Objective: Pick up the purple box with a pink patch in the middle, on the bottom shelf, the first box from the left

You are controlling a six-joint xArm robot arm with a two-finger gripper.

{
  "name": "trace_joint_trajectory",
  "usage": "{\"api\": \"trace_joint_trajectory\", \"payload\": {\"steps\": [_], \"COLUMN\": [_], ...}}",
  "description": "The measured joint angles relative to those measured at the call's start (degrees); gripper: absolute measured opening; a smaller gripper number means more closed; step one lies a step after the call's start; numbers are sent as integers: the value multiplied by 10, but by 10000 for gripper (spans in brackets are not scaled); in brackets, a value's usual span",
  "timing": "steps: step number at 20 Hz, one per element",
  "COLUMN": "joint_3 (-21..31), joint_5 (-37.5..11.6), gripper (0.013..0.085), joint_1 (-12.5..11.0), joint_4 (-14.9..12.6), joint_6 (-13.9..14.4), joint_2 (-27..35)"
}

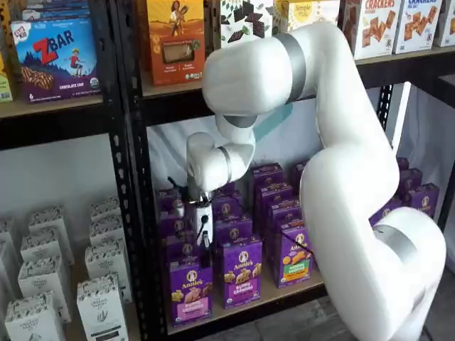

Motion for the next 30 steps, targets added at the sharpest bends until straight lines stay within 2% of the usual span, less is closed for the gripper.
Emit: {"api": "trace_joint_trajectory", "payload": {"steps": [3, 4, 17, 30], "joint_3": [2, 3, -8, -53], "joint_5": [4, 4, -26, -39], "gripper": [850, 850, 850, 850], "joint_1": [-5, -6, -16, -17], "joint_4": [31, 33, 37, 0], "joint_6": [-31, -34, -49, -18], "joint_2": [-2, -3, 24, 81]}}
